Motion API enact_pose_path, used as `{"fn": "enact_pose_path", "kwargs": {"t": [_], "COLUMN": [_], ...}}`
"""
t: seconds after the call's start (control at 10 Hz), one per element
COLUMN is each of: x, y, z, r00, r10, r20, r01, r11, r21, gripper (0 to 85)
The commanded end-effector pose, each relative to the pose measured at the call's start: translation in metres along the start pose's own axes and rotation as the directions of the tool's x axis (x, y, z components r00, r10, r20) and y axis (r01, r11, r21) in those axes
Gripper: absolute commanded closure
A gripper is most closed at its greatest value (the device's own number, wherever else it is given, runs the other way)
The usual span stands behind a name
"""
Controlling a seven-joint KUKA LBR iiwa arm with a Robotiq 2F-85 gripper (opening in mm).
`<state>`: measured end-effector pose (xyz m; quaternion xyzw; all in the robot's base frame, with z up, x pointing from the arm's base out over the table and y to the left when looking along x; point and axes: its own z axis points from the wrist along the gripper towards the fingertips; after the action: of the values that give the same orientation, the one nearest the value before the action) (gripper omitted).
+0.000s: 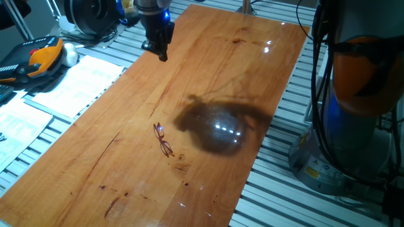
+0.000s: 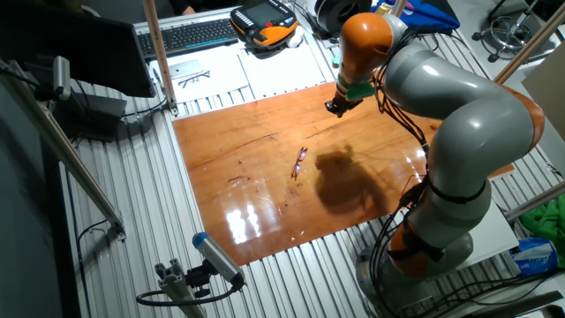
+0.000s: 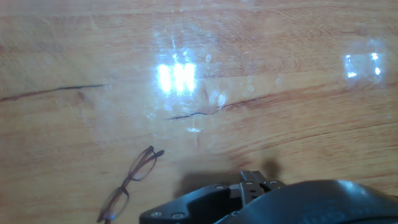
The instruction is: Unfold the leg of the glasses (with one hand)
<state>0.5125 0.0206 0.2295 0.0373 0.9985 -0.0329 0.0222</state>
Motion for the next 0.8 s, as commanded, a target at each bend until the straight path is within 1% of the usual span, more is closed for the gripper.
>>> {"fn": "enact_pose_path", "kwargs": {"t": [0.0,0.2,0.3,0.4,0.6,0.7], "x": [0.001,0.003,0.006,0.008,0.012,0.014], "y": [0.004,0.019,0.026,0.033,0.046,0.054], "z": [0.002,0.01,0.015,0.02,0.032,0.037], "r00": [1.0,0.999,0.997,0.993,0.98,0.972], "r10": [0.012,0.054,0.083,0.117,0.197,0.235], "r20": [0.0,-0.002,-0.004,-0.005,-0.017,-0.017], "r01": [-0.012,-0.054,-0.083,-0.117,-0.198,-0.235], "r11": [1.0,0.999,0.996,0.993,0.978,0.97], "r21": [-0.002,-0.006,-0.013,-0.026,-0.061,-0.059], "gripper": [85.0,85.0,85.0,85.0,85.0,85.0]}}
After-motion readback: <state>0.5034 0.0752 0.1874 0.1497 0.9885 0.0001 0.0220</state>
